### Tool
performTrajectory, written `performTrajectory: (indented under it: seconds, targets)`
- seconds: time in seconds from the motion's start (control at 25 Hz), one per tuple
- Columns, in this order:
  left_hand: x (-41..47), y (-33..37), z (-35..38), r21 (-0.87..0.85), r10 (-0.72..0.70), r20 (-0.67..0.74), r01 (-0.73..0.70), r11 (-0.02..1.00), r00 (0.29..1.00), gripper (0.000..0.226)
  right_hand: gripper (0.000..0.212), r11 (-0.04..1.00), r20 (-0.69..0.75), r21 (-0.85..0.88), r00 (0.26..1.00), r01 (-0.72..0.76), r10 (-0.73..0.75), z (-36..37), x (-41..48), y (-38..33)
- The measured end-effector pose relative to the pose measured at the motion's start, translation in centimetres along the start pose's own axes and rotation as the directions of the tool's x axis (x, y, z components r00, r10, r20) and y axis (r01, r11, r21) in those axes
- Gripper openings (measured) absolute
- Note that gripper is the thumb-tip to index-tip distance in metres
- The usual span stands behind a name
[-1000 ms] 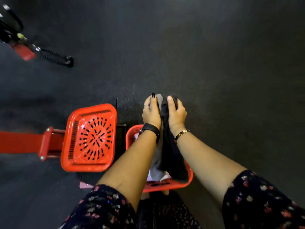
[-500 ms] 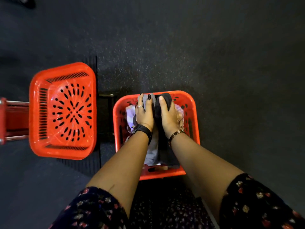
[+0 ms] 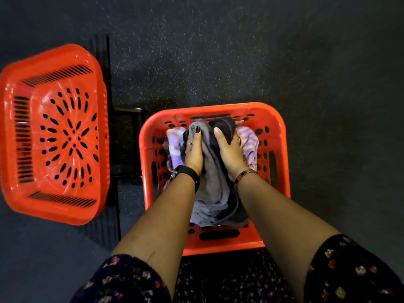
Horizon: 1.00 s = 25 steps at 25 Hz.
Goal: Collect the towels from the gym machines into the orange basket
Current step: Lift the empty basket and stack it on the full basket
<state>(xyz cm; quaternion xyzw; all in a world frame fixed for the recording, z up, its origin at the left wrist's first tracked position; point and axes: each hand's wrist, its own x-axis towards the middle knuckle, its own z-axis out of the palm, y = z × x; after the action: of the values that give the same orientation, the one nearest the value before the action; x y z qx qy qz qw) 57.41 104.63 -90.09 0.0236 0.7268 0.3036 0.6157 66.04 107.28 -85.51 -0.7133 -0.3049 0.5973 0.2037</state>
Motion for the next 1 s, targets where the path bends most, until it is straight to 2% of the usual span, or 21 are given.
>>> performTrajectory:
  seconds: [0.12, 0.24, 0.36, 0.4, 0.52, 0.64, 0.76, 0.92, 1.0]
  targets:
    - [1.3, -0.9, -0.2, -0.029, -0.025, 0.047, 0.026, 0.999, 0.999, 0.104, 0.096, 0.999, -0.006, 0.005, 0.999, -0.036, 0.036, 0.1, 1.2, 1.5]
    - [-1.9, 2.0, -0.5, -0.033, -0.015, 0.072, 0.017, 0.999, 0.997, 0.095, 0.091, 1.000, 0.016, 0.005, 1.000, -0.006, 0.006, -0.4, -0.2, -0.6]
    - [-6.5, 5.7, -1.3, -0.060, 0.008, 0.026, -0.007, 0.998, 1.000, 0.053, 0.084, 0.998, -0.004, -0.059, 0.999, 0.031, -0.032, -1.5, -2.2, -3.4]
    - [-7.7, 6.6, -1.8, -0.095, 0.006, 0.037, -0.002, 0.995, 0.999, 0.046, 0.081, 0.996, -0.025, -0.088, 0.999, 0.030, -0.033, -1.8, -3.0, -4.4]
    - [-12.6, 10.5, -3.4, -0.078, 0.006, 0.072, -0.001, 0.997, 0.997, 0.061, 0.073, 0.996, -0.019, -0.052, 0.997, 0.079, -0.080, -1.9, -6.2, -8.2]
    - [-17.5, 14.2, -4.8, -0.119, 0.093, 0.105, -0.080, 0.990, 0.990, 0.046, 0.076, 0.991, 0.042, 0.014, 0.991, 0.130, -0.131, -0.5, -9.8, -12.2]
    - [-25.2, 17.9, -6.9, -0.160, 0.249, 0.134, -0.227, 0.961, 0.959, 0.034, 0.095, 0.985, 0.103, 0.030, 0.980, 0.167, -0.170, 1.6, -13.4, -15.7]
    - [-25.7, 18.4, -13.3, -0.189, 0.351, -0.018, -0.347, 0.918, 0.936, 0.043, 0.071, 0.972, 0.205, 0.033, 0.951, 0.231, -0.233, 4.6, -17.9, -18.4]
    - [-26.1, 18.5, -16.8, -0.168, 0.362, -0.060, -0.367, 0.915, 0.930, 0.052, 0.071, 0.970, 0.226, 0.019, 0.944, 0.241, -0.239, 6.7, -19.7, -18.9]
